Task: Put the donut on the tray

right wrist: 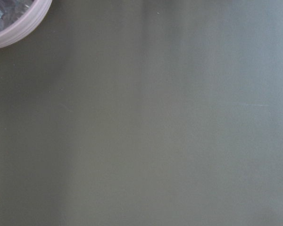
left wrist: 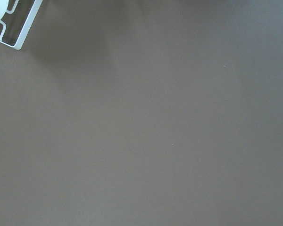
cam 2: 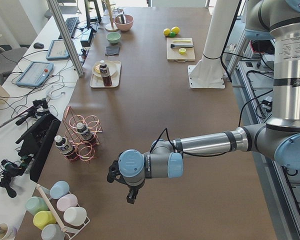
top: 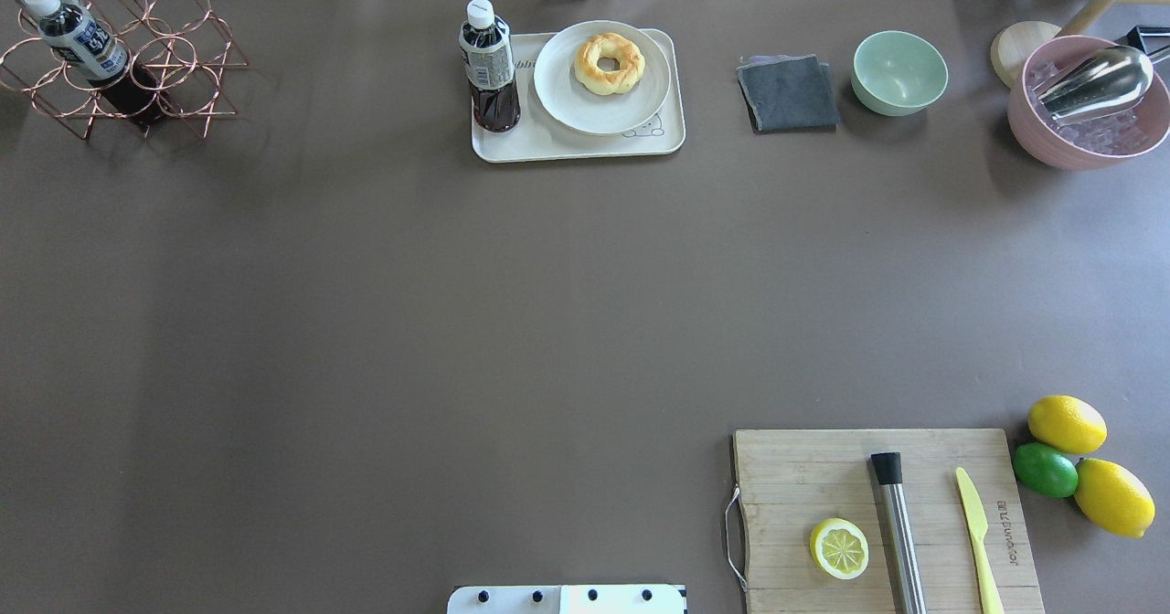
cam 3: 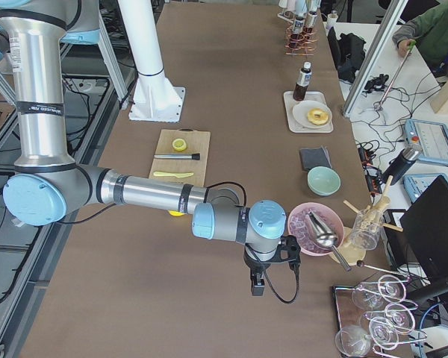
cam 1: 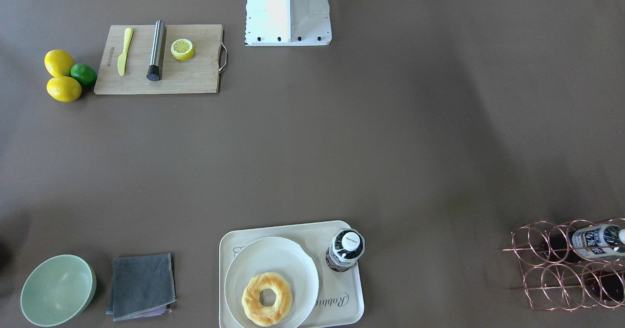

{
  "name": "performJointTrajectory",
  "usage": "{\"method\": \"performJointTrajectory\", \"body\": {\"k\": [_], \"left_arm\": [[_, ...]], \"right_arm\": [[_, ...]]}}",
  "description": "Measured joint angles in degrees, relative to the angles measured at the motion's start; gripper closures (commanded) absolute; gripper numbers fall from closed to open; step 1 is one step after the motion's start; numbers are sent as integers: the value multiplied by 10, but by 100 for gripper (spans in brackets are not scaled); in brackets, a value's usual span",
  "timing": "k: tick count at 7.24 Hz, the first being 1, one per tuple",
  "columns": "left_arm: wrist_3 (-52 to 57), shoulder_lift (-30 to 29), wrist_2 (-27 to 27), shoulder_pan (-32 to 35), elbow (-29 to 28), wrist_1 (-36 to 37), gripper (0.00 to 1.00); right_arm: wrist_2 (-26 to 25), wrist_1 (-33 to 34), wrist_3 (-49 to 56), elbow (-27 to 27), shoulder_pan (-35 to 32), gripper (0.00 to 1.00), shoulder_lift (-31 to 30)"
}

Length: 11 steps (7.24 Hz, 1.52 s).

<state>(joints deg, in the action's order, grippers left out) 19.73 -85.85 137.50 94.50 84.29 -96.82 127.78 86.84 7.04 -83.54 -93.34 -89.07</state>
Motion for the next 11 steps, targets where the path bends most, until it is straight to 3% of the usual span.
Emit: {"method": "performJointTrajectory", "body": {"k": [11], "left_arm": [[-1,-14,-10,8,9,43,1]], "right_arm": [[20,-1,0,0,0,0,-6]]}}
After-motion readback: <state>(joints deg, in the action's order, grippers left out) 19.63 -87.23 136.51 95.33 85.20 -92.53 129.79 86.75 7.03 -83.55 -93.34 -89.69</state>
